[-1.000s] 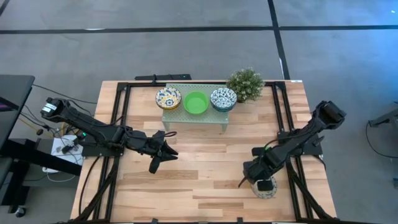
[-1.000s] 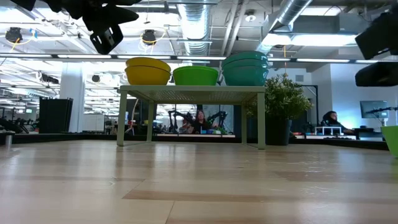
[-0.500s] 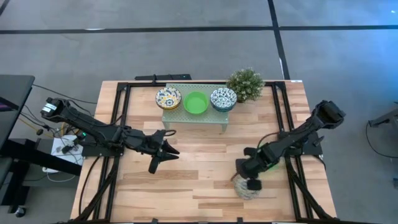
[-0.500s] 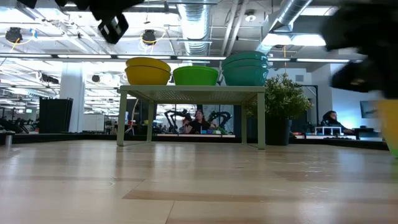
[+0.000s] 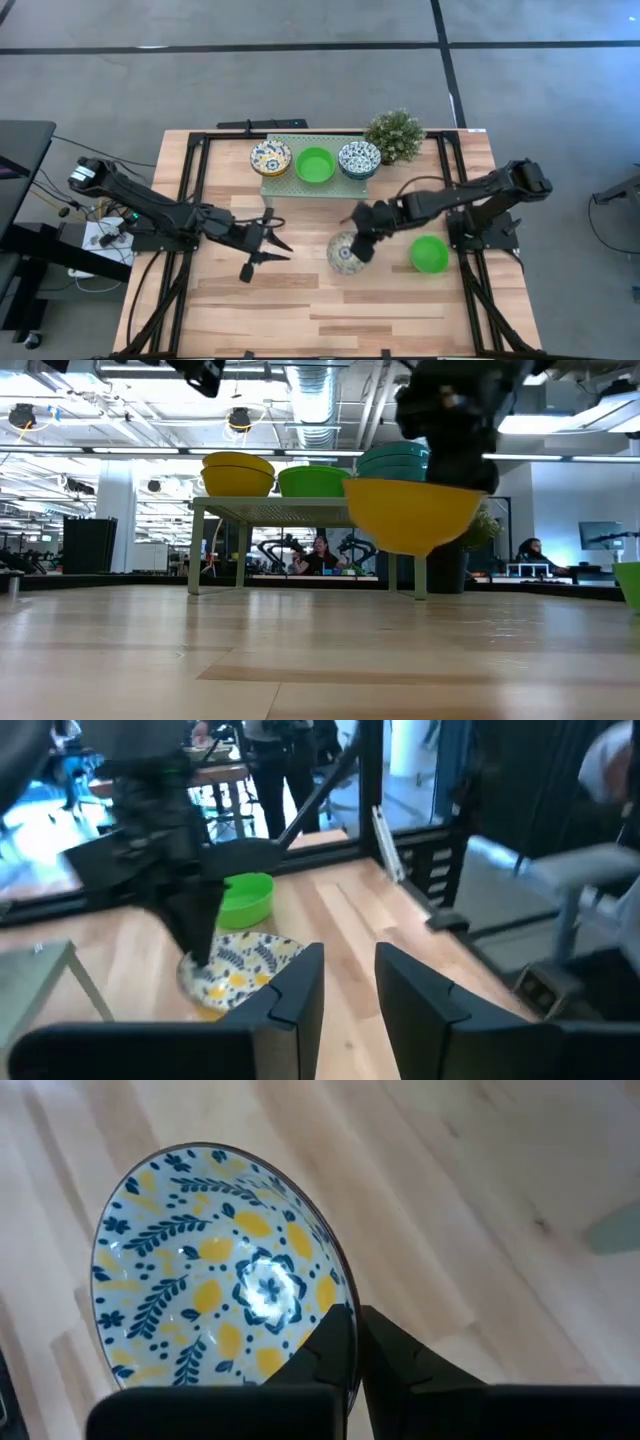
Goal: Pick & Place Mini bowls
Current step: Stack the yellow and white bowl on top of the yellow and white bowl on the shelf
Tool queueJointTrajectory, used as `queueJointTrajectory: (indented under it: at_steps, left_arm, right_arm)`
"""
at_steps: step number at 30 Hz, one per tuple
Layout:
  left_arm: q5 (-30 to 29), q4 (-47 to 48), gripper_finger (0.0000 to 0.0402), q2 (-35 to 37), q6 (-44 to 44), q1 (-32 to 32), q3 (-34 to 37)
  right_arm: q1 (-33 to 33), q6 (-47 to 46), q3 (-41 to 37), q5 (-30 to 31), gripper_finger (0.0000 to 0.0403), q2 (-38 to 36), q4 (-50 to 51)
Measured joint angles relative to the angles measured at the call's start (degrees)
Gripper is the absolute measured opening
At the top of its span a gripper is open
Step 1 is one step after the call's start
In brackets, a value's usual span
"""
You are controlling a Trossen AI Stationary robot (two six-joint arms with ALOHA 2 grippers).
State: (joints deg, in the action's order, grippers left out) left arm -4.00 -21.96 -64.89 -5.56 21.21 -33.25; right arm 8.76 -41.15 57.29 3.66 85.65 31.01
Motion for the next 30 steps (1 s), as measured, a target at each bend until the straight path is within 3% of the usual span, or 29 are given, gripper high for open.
queueJointTrajectory:
  at_steps: [10,21,30]
  left_arm:
    - [2.4,1.3,0.0104,-13.9,-15.6,-1.5,-9.6]
    - [2.3,3.5,0.0201,-26.3,-29.5,-4.1,-15.9]
    - [-0.1,3.6,0.0193,-33.1,-37.3,-4.1,-18.5]
  right_arm:
    - [-5.8,-2.5,0.0,-6.7,0.0004,0.0,0.3]
    - [-5.8,-2.5,0.0,-6.9,0.0006,0.0,0.7]
    - [-5.9,-2.7,0.1,-6.9,0.0007,0.0,0.5]
